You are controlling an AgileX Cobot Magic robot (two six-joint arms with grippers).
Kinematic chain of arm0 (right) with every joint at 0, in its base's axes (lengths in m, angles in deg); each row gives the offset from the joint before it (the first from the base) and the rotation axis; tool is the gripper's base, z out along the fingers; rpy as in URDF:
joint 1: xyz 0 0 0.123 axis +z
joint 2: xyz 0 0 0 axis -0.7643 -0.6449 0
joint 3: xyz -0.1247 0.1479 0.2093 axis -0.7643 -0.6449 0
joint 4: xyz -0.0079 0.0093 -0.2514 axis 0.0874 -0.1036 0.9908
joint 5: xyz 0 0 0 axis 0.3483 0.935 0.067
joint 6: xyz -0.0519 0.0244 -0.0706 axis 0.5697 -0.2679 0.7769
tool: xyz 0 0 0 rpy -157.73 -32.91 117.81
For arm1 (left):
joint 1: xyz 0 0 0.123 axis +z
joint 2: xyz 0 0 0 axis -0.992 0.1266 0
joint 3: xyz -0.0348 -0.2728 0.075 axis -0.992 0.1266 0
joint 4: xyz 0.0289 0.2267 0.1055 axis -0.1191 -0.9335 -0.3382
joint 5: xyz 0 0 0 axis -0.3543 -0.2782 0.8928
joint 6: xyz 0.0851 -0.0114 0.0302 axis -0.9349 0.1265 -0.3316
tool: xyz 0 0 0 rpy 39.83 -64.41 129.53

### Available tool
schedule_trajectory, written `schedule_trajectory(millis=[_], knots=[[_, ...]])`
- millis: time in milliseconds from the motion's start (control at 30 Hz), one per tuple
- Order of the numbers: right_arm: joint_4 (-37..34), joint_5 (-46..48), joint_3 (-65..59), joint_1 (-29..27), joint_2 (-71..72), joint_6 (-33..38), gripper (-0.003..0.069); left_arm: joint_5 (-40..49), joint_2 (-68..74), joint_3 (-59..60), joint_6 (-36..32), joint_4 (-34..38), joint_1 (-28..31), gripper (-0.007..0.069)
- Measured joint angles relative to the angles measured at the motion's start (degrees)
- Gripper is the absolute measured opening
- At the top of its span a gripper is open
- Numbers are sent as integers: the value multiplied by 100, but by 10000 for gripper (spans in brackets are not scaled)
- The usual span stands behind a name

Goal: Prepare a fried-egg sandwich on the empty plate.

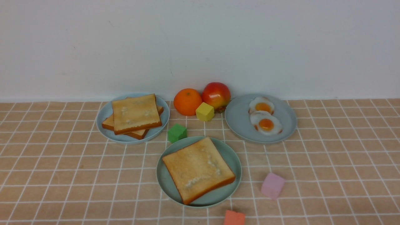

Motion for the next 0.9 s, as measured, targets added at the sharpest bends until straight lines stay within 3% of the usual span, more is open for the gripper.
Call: schedule_trajectory(millis=[900], knots=[[-4,0,0,0,0,0,52,0,0,0,0,0,0,-10]])
